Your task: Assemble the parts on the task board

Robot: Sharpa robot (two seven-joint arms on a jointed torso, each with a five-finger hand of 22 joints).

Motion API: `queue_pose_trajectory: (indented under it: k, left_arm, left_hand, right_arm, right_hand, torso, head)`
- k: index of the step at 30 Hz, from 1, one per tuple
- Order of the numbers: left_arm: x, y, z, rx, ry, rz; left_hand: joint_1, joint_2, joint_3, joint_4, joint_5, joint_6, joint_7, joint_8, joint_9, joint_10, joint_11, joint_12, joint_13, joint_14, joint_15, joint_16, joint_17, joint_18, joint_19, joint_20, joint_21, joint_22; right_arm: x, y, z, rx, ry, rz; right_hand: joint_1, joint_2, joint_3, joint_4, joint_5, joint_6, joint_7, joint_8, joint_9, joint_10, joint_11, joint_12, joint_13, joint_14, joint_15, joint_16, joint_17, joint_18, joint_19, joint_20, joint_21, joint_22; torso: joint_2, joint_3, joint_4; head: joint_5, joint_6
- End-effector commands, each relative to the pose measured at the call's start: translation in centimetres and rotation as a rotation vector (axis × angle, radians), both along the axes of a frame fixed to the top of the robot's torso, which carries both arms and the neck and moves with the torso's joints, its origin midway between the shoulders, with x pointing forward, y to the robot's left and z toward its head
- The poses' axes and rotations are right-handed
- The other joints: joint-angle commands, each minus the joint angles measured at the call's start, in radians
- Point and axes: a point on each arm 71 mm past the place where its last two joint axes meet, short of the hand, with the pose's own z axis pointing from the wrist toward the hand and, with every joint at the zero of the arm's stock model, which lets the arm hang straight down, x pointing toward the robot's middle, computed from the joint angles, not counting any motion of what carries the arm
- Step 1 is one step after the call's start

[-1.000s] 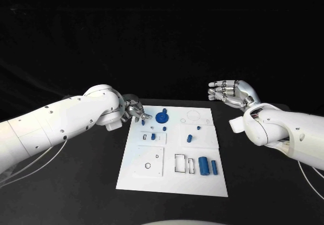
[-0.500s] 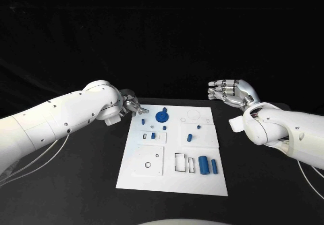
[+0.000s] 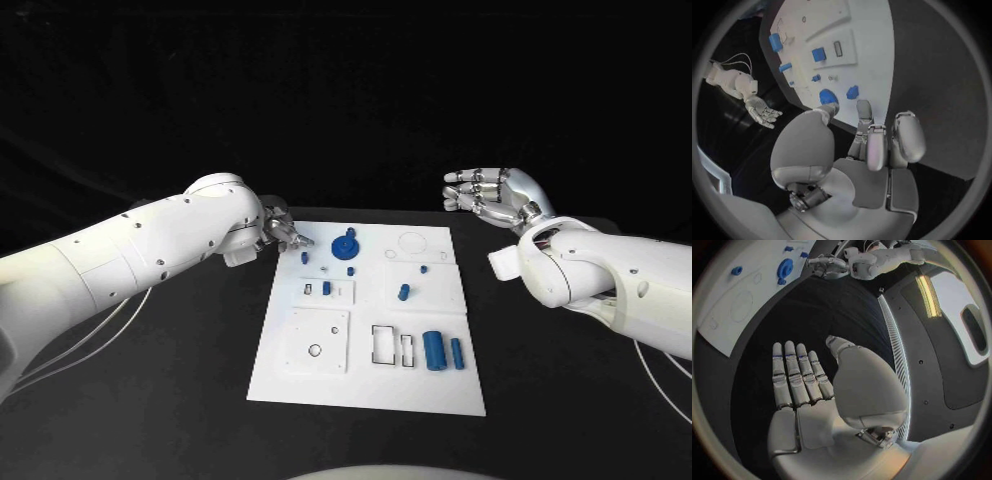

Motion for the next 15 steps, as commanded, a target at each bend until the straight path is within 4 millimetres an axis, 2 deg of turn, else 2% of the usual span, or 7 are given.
queue_pose_trajectory:
  k: [1,15]
  left_arm:
    - [-0.11,-0.21,-0.27,0.039,0.042,-0.038]
    - [-0.18,-0.71,-1.04,0.039,0.081,-0.045]
  left_hand:
    - [-0.008,-0.001,-0.006,0.0,-0.005,0.008,0.001,0.005,-0.001,-0.004,-0.004,0.005,-0.001,0.08,0.001,-0.001,0.159,0.008,0.0,0.004,0.004,0.003]
    - [-0.012,0.012,-0.012,0.0,-0.004,0.024,-0.005,0.019,-0.003,0.0,-0.009,0.011,-0.001,0.08,-0.003,-0.002,0.157,0.008,0.001,0.001,0.005,0.004]
  right_arm:
    - [-0.04,0.2,0.0,0.002,-0.001,0.02]
    - [0.01,0.29,-0.05,0.001,-0.002,0.017]
  right_hand:
    - [-0.01,0.003,-0.003,-0.004,-0.005,-0.001,0.085,-0.002,-0.001,-0.003,-0.001,0.003,0.0,0.002,0.003,-0.004,-0.001,0.011,-0.008,-0.002,-0.005,-0.001]
    - [-0.01,0.004,-0.003,-0.005,-0.003,-0.001,0.084,-0.002,-0.001,-0.003,-0.002,0.004,-0.001,0.003,0.003,-0.005,-0.001,0.011,-0.009,-0.001,-0.006,-0.003]
  torso:
    - [0.0,0.0004,0.0009]
    - [-0.002,0.0002,-0.0001]
  head:
    - [0.0,-0.003]
    - [0.001,-0.002]
